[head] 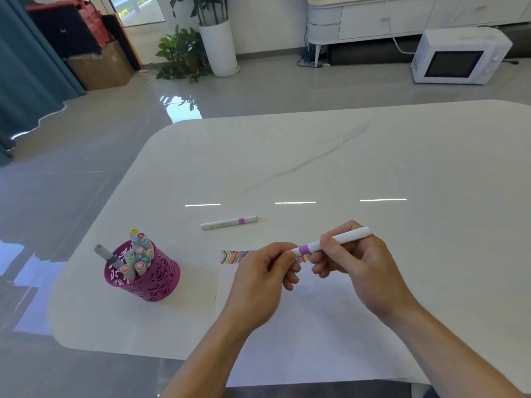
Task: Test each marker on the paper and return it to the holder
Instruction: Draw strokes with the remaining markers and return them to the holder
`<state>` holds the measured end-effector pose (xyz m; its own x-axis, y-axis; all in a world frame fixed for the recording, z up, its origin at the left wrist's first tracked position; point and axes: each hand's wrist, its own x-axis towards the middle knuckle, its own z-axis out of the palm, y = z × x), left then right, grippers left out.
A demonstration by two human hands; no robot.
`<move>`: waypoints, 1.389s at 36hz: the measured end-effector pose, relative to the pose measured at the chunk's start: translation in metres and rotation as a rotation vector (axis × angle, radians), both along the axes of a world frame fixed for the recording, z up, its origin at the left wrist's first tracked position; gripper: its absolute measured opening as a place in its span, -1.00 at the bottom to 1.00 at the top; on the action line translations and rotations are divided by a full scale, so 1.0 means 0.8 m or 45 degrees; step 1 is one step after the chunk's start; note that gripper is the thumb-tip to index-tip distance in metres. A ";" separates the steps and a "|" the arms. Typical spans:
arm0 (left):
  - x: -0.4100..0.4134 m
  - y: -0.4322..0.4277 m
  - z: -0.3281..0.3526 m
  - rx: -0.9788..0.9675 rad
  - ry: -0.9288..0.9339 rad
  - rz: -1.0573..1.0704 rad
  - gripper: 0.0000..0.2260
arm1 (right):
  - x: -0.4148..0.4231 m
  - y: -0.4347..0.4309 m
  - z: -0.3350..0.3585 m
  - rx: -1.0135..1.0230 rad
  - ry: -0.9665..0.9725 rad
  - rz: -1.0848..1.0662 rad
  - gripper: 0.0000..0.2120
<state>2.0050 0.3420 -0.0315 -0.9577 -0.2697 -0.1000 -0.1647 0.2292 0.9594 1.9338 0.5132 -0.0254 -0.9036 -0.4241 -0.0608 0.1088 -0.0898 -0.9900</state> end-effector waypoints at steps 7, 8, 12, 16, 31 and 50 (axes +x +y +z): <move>0.000 0.003 -0.001 -0.005 0.043 0.041 -0.77 | 0.001 0.000 -0.003 -0.022 0.020 0.013 -0.86; 0.000 0.003 -0.001 -0.008 0.045 0.045 -0.77 | 0.003 -0.001 -0.003 -0.033 0.016 0.011 -0.85; 0.000 0.004 0.001 -0.036 0.059 0.046 -0.77 | 0.004 -0.002 -0.005 -0.084 -0.004 0.015 -0.79; 0.001 0.003 0.009 -0.081 0.083 0.018 -0.76 | 0.000 0.000 -0.006 -0.133 -0.068 0.044 -0.72; 0.002 -0.038 0.023 0.297 0.215 0.330 -0.89 | -0.010 -0.001 -0.025 0.173 -0.225 0.062 -0.80; 0.050 -0.101 0.059 -0.909 0.775 0.753 -0.78 | 0.000 -0.018 -0.063 0.697 0.009 0.268 -0.93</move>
